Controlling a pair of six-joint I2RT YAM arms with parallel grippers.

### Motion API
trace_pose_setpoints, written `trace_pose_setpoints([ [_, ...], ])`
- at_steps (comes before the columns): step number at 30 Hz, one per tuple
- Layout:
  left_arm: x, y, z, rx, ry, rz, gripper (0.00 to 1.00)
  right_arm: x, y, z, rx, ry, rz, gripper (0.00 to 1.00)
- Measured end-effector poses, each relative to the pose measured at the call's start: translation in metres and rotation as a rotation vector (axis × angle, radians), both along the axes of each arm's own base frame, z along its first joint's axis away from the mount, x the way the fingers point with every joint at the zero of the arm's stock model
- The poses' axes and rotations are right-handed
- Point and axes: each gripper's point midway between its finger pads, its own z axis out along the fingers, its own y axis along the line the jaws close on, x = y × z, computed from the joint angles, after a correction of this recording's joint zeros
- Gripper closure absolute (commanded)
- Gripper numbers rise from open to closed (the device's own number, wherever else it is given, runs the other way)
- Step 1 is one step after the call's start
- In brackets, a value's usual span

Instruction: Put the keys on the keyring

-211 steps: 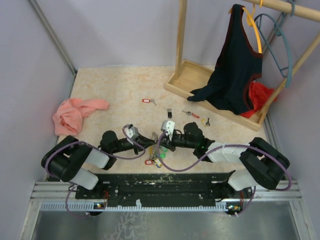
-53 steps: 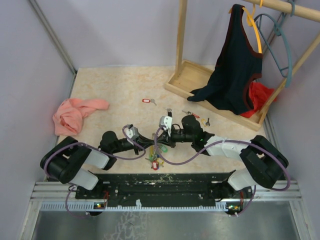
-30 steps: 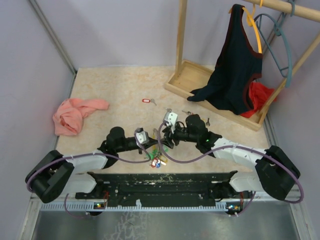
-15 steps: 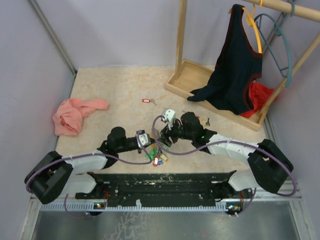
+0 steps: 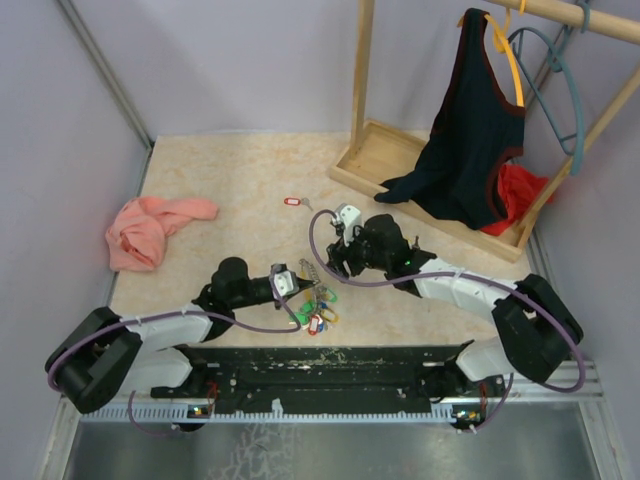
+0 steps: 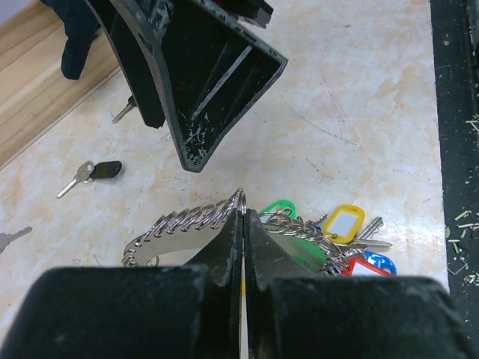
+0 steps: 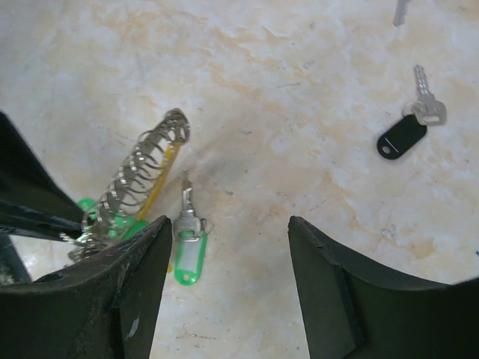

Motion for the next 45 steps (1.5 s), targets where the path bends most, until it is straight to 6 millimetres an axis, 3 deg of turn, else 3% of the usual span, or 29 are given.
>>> trace_pose_setpoints([
  [6,0.000,-0.001,0.000,0.001,-0.009,-0.005,1.00,-0.019,0.012,0.016,0.068,0.018,0.110,0.34],
  [12,-0.001,0.000,0.001,-0.009,-0.023,-0.011,1.00,-0.029,0.018,0.015,0.088,0.050,0.172,0.34],
  [19,-0.005,0.001,-0.002,-0.010,-0.018,-0.019,1.00,-0.029,0.019,-0.010,0.049,0.102,0.167,0.35],
  [23,-0.006,0.001,-0.001,-0.021,-0.014,-0.017,1.00,-0.015,0.008,-0.025,-0.009,0.102,0.064,0.35],
  [27,-0.006,0.003,-0.002,-0.032,-0.001,-0.003,1.00,-0.006,0.001,-0.019,-0.014,0.055,0.014,0.35],
  [33,-0.002,0.006,-0.002,-0.046,0.025,0.024,1.00,-0.027,0.004,-0.004,0.052,-0.020,0.140,0.36],
  [37,-0.001,0.008,-0.001,-0.053,0.036,0.032,1.00,-0.040,0.009,-0.005,0.075,-0.030,0.227,0.36],
  [45,-0.005,0.006,0.001,-0.063,0.048,0.008,1.00,-0.046,0.019,0.001,0.104,-0.060,0.296,0.37],
])
